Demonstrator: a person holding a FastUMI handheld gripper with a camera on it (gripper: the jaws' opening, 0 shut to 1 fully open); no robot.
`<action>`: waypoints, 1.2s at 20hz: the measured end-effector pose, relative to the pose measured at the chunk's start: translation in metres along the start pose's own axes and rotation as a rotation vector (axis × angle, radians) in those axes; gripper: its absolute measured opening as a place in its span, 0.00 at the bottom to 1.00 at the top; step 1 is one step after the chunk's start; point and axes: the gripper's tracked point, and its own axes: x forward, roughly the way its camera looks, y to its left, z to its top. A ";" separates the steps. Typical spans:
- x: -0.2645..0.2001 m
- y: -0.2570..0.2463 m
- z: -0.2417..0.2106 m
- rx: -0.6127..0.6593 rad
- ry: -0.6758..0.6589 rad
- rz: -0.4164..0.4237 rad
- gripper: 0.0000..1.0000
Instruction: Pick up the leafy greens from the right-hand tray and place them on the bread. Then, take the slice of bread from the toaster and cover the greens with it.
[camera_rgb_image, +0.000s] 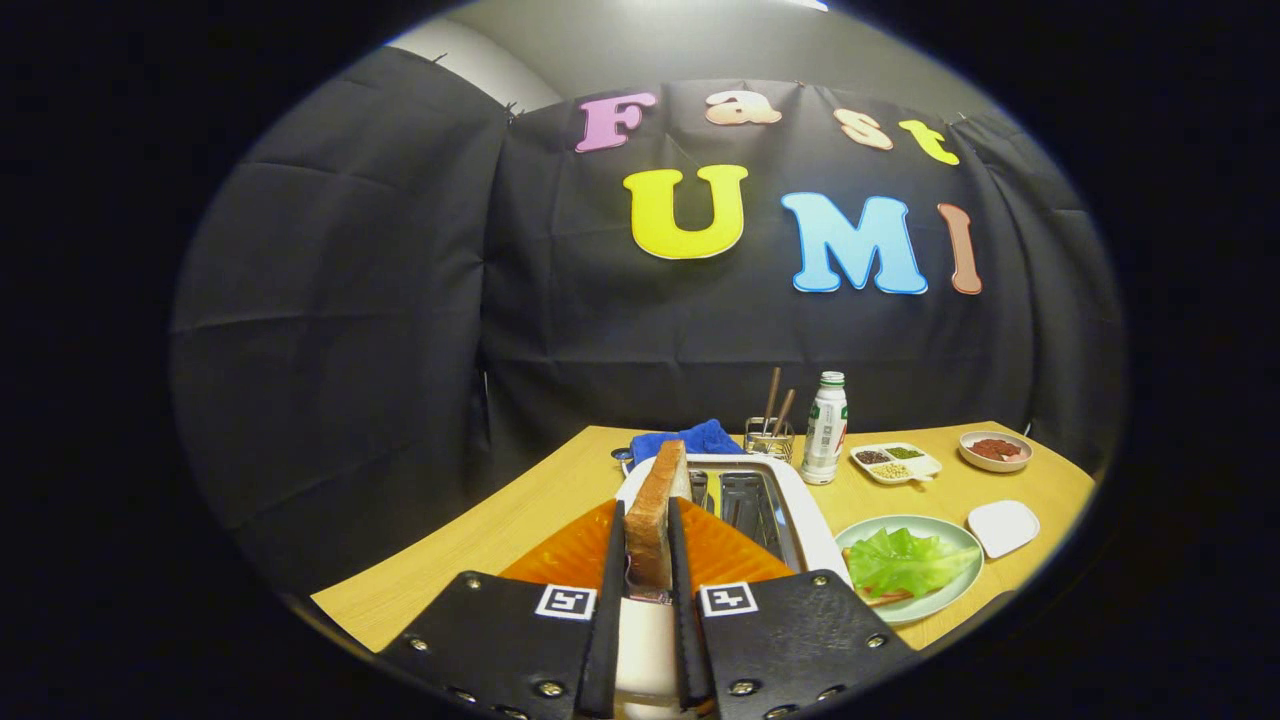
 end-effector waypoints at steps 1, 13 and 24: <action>-0.004 -0.004 -0.001 -0.004 0.009 -0.019 0.09; -0.012 0.002 0.039 0.019 -0.045 0.060 0.08; -0.053 -0.031 0.102 0.077 -0.141 0.098 0.08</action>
